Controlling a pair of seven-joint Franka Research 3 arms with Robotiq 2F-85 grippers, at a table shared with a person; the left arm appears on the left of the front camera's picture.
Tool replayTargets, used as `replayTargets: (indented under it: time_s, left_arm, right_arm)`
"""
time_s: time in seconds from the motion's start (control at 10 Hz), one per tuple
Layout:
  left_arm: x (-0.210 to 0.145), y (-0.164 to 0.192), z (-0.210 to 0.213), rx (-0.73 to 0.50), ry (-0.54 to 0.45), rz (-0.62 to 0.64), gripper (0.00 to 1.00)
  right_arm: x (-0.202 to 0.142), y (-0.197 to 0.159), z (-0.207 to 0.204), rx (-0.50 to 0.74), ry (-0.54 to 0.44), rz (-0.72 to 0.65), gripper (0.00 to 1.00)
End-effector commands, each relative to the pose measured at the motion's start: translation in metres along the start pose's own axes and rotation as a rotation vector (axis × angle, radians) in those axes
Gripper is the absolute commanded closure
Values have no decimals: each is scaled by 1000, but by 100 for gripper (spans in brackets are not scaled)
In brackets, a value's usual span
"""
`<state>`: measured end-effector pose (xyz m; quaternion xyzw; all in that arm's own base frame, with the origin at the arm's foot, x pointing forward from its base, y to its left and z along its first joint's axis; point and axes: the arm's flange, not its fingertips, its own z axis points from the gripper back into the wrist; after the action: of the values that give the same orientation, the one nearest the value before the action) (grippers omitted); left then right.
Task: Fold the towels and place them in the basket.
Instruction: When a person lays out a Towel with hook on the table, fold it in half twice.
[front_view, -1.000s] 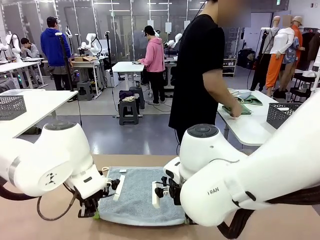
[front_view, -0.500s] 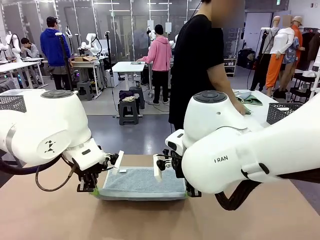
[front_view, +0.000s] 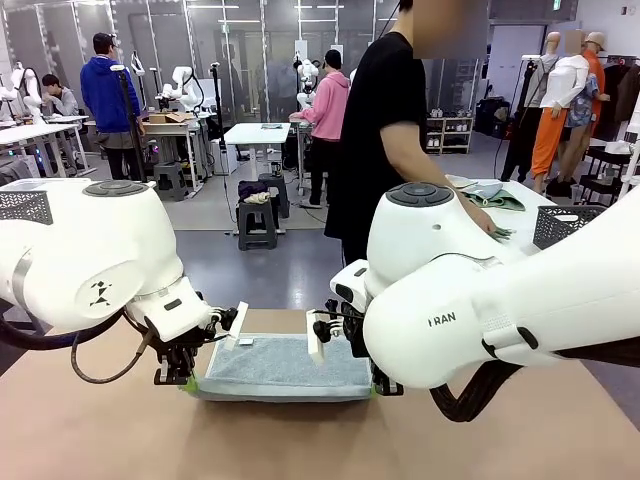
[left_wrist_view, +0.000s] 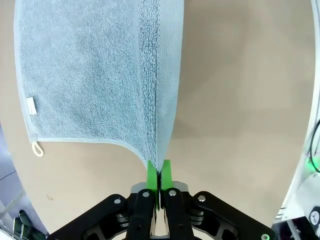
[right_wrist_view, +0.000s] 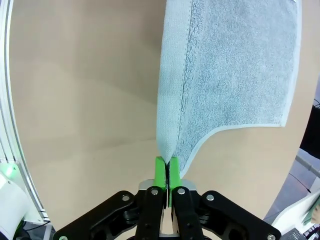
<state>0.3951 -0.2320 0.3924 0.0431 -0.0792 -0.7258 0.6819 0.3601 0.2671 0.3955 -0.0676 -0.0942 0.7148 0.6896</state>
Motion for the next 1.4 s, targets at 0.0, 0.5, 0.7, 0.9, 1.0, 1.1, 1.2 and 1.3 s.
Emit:
replayTargets:
  time_s: [0.0, 0.5, 0.7, 0.9, 1.0, 1.1, 1.2, 1.3]
  left_arm:
    - [-1, -1, -1, 2, -4, 5, 97]
    - [-11, 62, -3, -21, -5, -44, 97]
    - [-18, 101, -18, -46, 10, -17, 97]
    - [-17, 132, -25, -66, 10, -15, 97]
    - [-15, 148, -29, -71, 16, -2, 97]
    - [-12, 163, -34, -73, 12, 3, 97]
    - [-10, 178, -40, -69, 15, 2, 97]
    - [-9, 189, -43, -66, 31, 15, 97]
  right_arm:
    - [0, 0, -2, 0, -1, -6, 97]
    - [-17, -66, 2, 25, -68, 71, 97]
    - [-19, -105, -4, 46, -86, 97, 97]
    - [-15, -136, -11, 69, -95, 135, 97]
    - [-13, -151, -17, 85, -112, 148, 97]
    - [-12, -165, -26, 104, -119, 144, 97]
    - [-12, -180, -37, 119, -112, 136, 97]
    - [-12, -191, -47, 131, -101, 129, 97]
